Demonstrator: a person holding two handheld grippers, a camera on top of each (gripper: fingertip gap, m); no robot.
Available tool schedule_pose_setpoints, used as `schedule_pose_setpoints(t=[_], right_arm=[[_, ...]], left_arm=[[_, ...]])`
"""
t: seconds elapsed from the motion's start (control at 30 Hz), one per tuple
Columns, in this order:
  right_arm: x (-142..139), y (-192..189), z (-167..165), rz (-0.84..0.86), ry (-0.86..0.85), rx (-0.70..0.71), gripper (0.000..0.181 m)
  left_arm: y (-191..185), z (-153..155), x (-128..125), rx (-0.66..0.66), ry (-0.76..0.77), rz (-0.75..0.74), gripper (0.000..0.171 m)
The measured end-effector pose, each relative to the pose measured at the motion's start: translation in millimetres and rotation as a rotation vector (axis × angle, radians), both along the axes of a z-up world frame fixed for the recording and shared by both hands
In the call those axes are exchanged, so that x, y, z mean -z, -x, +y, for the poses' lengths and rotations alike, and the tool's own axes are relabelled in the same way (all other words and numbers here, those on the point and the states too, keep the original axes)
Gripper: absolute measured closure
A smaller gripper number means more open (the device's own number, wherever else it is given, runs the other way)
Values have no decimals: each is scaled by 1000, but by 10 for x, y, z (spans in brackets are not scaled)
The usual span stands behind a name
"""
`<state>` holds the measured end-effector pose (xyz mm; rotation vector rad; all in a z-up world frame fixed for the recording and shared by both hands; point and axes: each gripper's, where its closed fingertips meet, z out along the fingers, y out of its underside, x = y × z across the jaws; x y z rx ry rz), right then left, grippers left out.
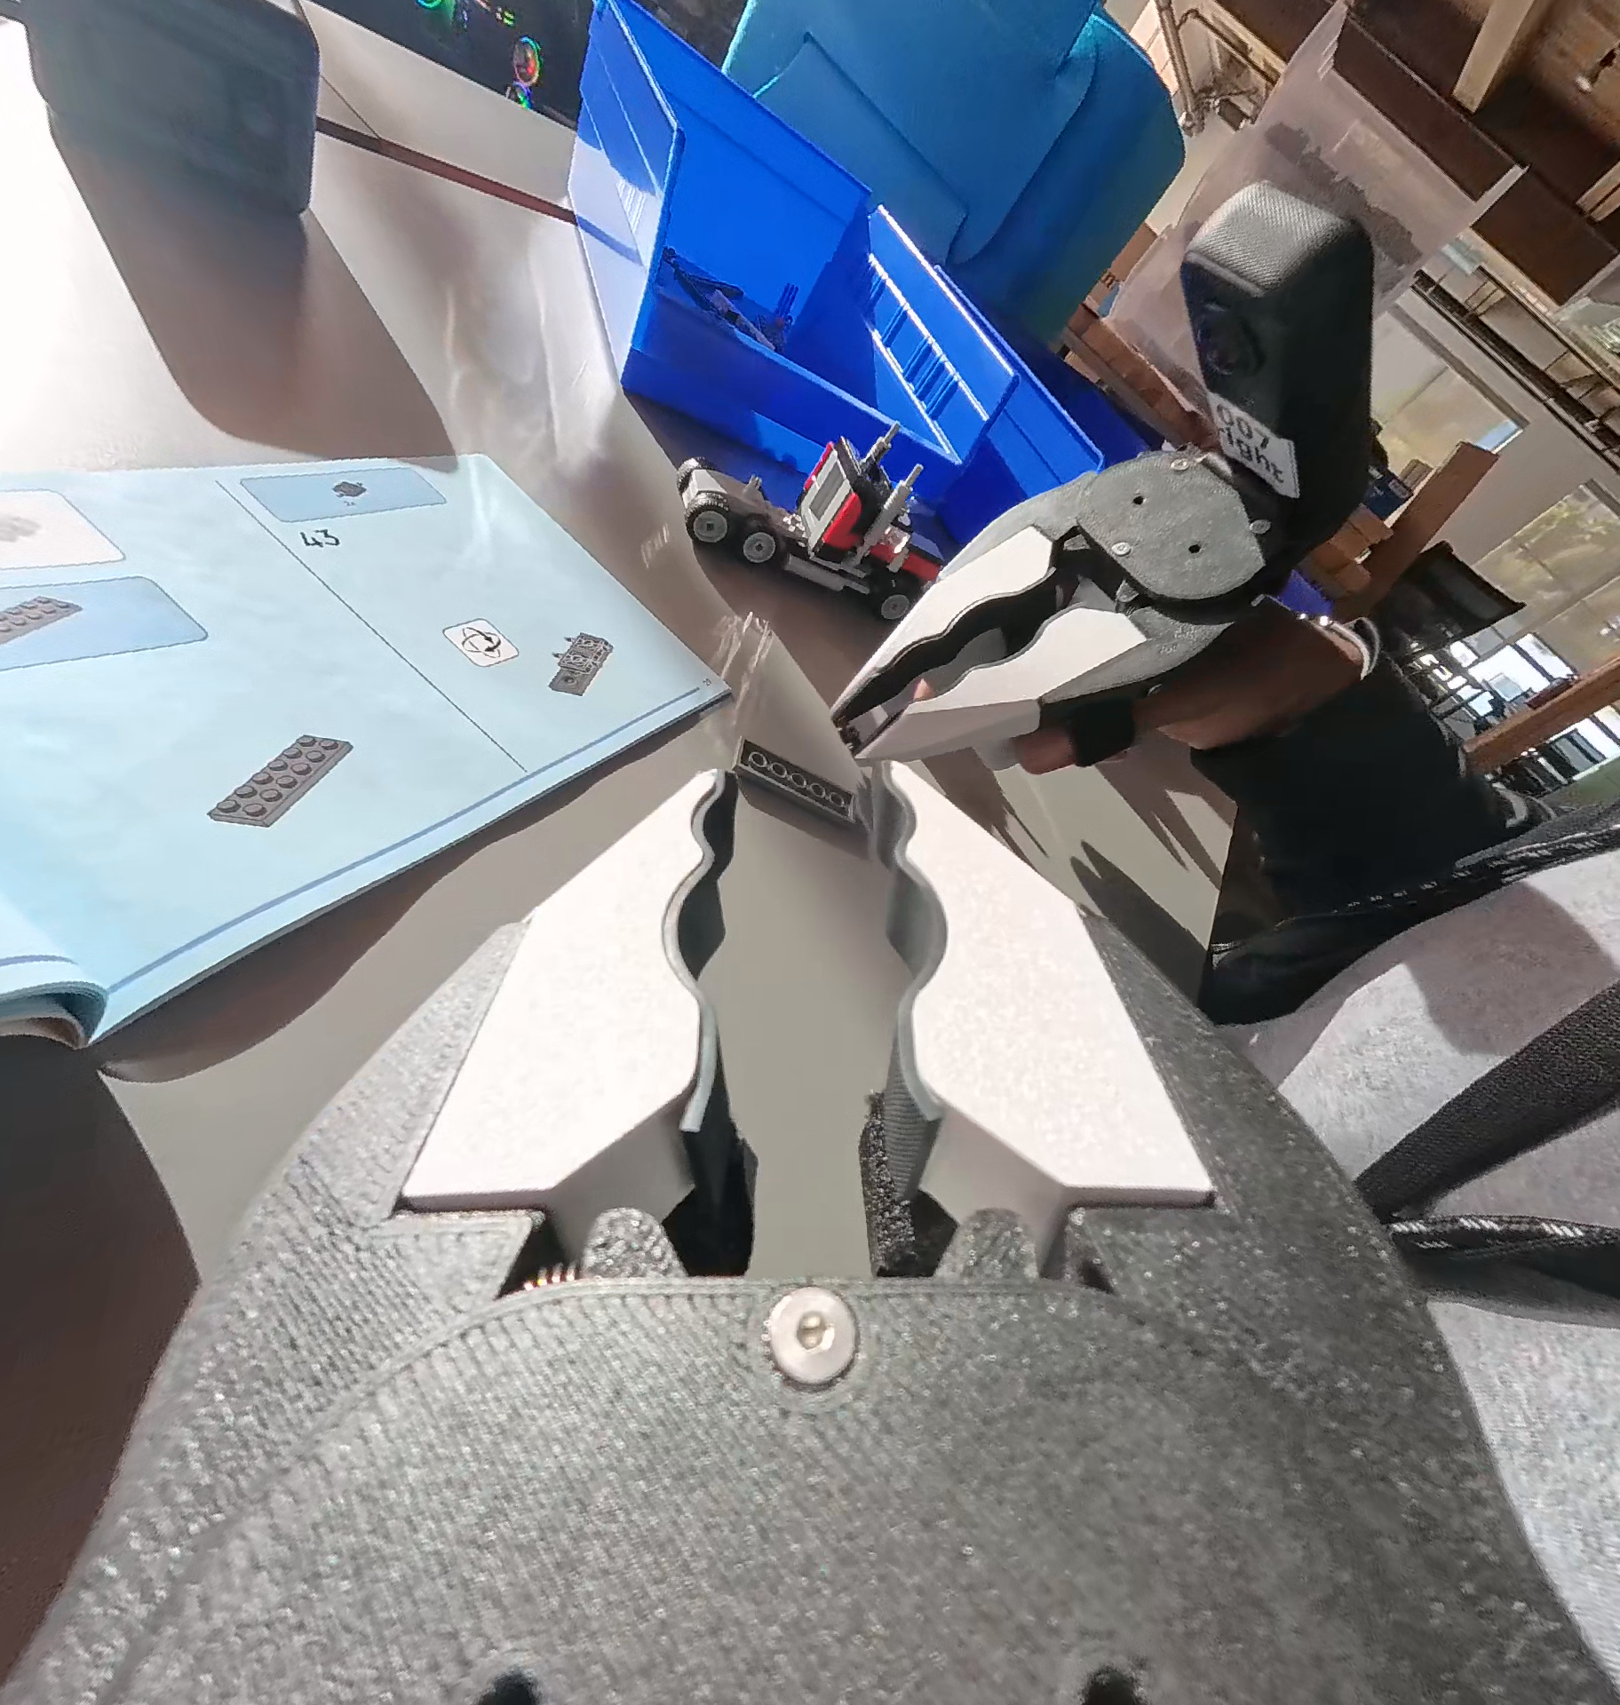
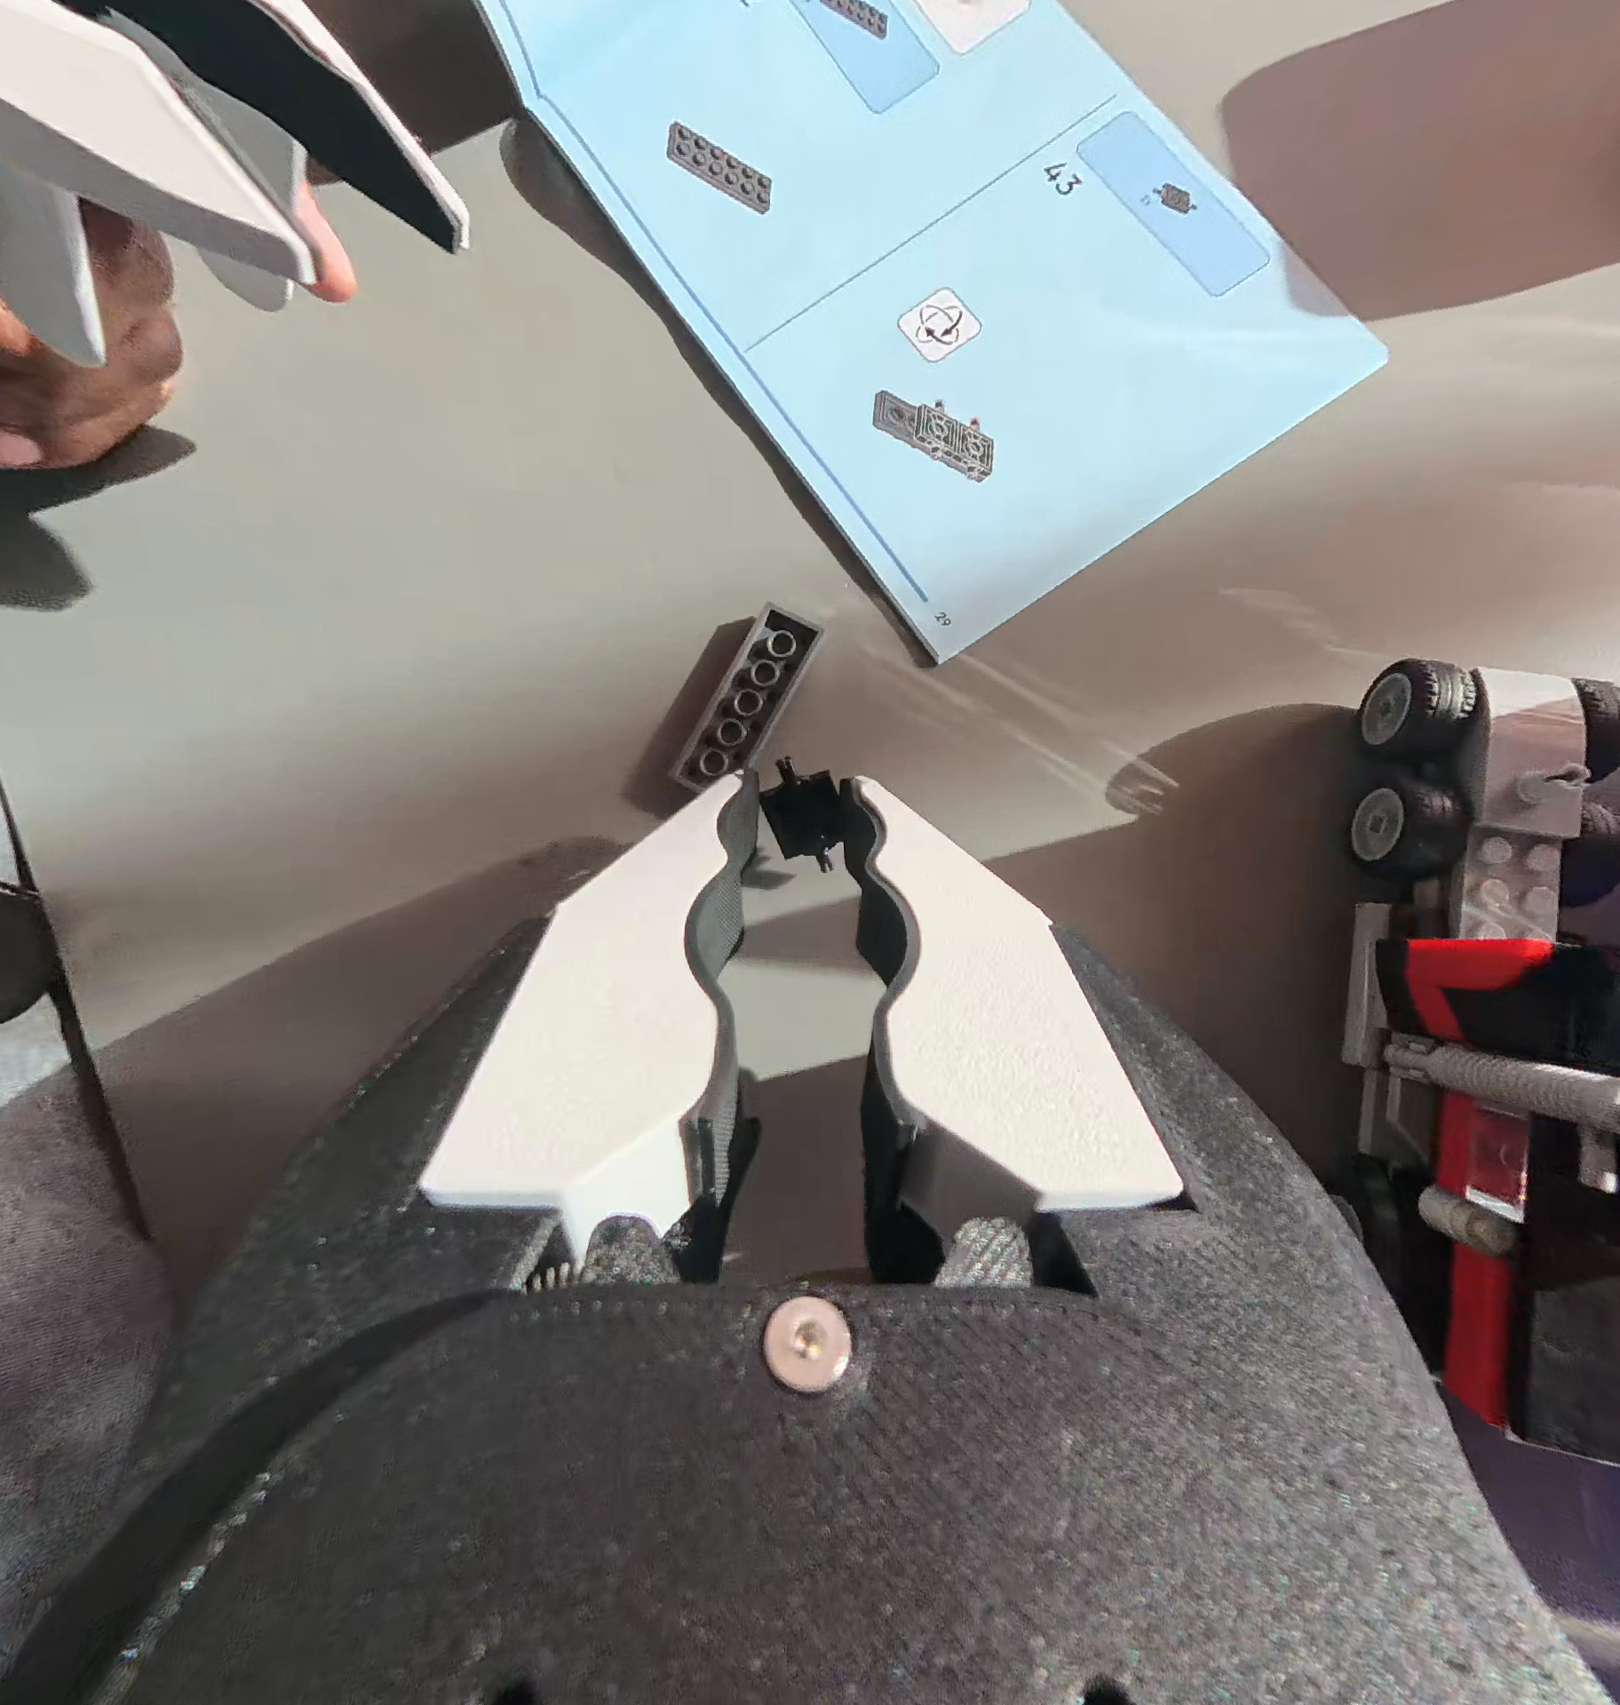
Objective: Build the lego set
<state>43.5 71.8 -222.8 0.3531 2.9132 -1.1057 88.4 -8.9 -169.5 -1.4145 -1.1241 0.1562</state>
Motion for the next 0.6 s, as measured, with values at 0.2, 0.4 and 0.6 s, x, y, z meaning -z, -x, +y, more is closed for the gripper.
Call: schedule_pose_setpoints(t=[0.2,0.4,0.6], right_arm=[[53,31,12,0,-4,15,161],[50,6,10,3,8,2,159],[-55,-70,10,17,65,-7,150]], left_arm=[[3,6,4,6,-1,-4,140],[7,5,8,5,-3,-8,140],[15,9,23,7,-5,-22,141]])
